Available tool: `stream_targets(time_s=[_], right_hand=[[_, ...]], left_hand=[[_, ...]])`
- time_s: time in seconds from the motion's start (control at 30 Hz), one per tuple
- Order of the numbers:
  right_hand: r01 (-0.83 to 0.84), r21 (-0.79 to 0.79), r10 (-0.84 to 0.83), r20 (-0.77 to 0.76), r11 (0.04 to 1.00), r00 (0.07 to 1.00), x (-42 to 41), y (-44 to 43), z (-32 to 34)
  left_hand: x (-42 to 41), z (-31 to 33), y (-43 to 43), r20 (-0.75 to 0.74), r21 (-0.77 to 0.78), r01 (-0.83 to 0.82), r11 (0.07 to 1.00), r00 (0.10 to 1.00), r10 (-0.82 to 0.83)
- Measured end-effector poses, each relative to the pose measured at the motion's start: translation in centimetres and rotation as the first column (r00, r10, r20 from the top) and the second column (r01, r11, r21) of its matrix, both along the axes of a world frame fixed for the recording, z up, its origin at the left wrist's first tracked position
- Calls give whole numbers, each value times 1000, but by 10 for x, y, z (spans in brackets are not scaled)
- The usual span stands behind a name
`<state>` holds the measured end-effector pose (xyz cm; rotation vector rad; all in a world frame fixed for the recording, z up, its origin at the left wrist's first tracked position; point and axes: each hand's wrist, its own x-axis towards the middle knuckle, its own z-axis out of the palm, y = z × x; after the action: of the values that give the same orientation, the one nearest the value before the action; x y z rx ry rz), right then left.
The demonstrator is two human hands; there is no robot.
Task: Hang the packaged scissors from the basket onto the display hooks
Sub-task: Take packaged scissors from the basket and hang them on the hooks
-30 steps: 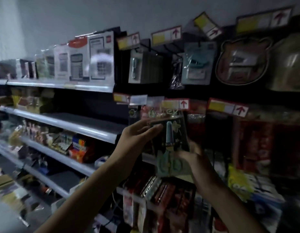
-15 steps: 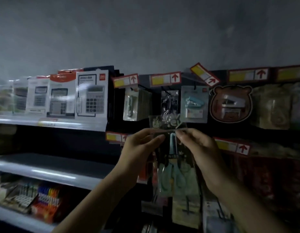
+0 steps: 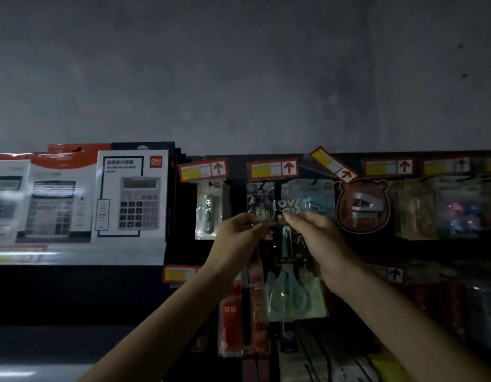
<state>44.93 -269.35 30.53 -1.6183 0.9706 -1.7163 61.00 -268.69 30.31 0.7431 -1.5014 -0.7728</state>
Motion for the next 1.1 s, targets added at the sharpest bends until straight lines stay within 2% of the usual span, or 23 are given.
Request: stream_targets(time_s=[0.2, 0.5, 0.57, 0.7, 0.93, 1.1], right_hand=[[68, 8, -68, 0, 998, 998, -11, -24, 17], [103, -18, -103, 0, 994, 995, -10, -60, 39], [93, -27, -93, -3, 995, 996, -7, -66, 44], [119, -62, -123, -63, 991, 990, -1, -80, 50], [101, -92, -108, -78, 991, 991, 10, -88, 56], [89, -84, -94, -46, 992, 995, 16, -97, 63]], left_hand=[[3, 34, -30, -51, 5, -82, 997, 995, 82], [0, 90, -54, -103, 59, -43, 997, 993, 49], [-1, 96, -52, -116, 34, -71, 997, 991, 74], [-4, 102, -48, -43, -77, -203, 976, 979, 201], [6, 91, -50, 22, -176, -172, 969, 984, 179], [8, 84, -48, 47, -193, -128, 973, 989, 140]])
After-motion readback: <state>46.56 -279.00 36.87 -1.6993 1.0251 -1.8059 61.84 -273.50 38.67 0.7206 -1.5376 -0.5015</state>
